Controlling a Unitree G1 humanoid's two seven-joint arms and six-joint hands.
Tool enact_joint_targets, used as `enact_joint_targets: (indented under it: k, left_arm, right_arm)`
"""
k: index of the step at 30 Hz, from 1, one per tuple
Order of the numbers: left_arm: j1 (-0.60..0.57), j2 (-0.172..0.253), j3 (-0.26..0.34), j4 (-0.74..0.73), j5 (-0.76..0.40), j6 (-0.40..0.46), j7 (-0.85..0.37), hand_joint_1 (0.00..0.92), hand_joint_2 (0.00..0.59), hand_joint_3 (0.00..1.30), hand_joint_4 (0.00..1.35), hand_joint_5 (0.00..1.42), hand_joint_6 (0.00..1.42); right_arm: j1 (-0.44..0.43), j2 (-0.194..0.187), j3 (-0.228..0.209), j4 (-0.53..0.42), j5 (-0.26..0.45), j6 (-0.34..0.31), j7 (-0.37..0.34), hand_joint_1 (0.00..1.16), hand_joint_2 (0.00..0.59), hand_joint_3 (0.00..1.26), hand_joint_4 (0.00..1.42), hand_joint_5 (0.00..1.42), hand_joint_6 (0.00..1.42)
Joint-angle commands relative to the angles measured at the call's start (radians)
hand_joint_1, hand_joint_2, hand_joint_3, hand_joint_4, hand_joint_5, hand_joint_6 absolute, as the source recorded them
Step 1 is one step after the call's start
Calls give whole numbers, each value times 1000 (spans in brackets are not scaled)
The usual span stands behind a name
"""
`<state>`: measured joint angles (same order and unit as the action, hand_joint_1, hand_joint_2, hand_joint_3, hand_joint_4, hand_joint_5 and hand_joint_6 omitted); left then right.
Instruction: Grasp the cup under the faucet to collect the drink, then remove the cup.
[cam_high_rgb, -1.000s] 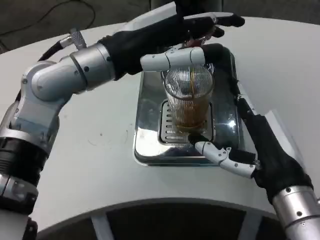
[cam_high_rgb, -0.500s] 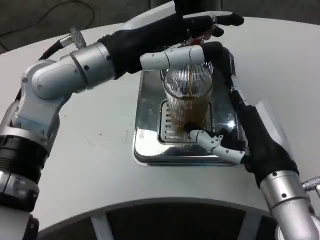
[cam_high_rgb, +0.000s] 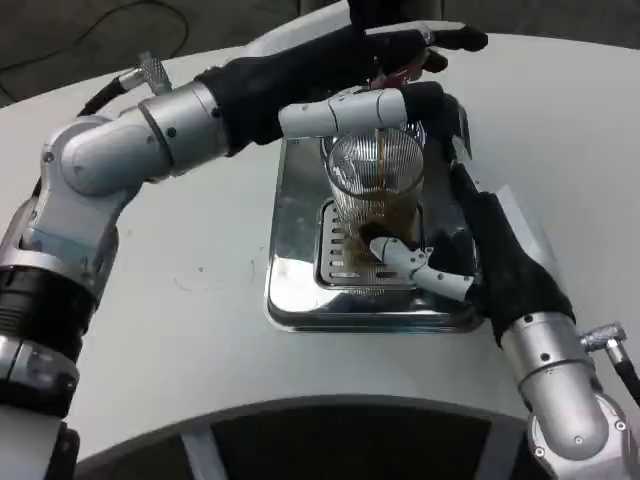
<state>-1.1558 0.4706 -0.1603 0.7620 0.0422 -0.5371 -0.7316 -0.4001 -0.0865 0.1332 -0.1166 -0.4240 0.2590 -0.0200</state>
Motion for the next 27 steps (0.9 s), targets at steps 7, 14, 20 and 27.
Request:
enact_joint_targets:
  k: [7, 14, 20, 27]
  left_arm:
    - [6, 8, -16, 68, 39, 17, -27, 0, 81, 146, 36, 110, 44]
    - [-8, 8, -14, 95, 38, 1, -28, 0, 81, 146, 36, 110, 44]
    - [-20, 4, -16, 113, 40, -9, -31, 0, 86, 146, 36, 110, 44]
    - [-27, 0, -19, 124, 43, -18, -35, 0, 89, 147, 36, 110, 44]
  right_arm:
    - [-69, 5, -5, 106, 37, -60, -26, 728, 229, 0, 0, 16, 0]
    - [-105, 4, -11, 176, 56, -90, -45, 735, 227, 0, 0, 15, 0]
    - [-128, 3, -14, 215, 68, -104, -55, 745, 223, 0, 0, 15, 0]
    - [-148, 4, -19, 257, 80, -118, -65, 751, 222, 0, 0, 22, 0]
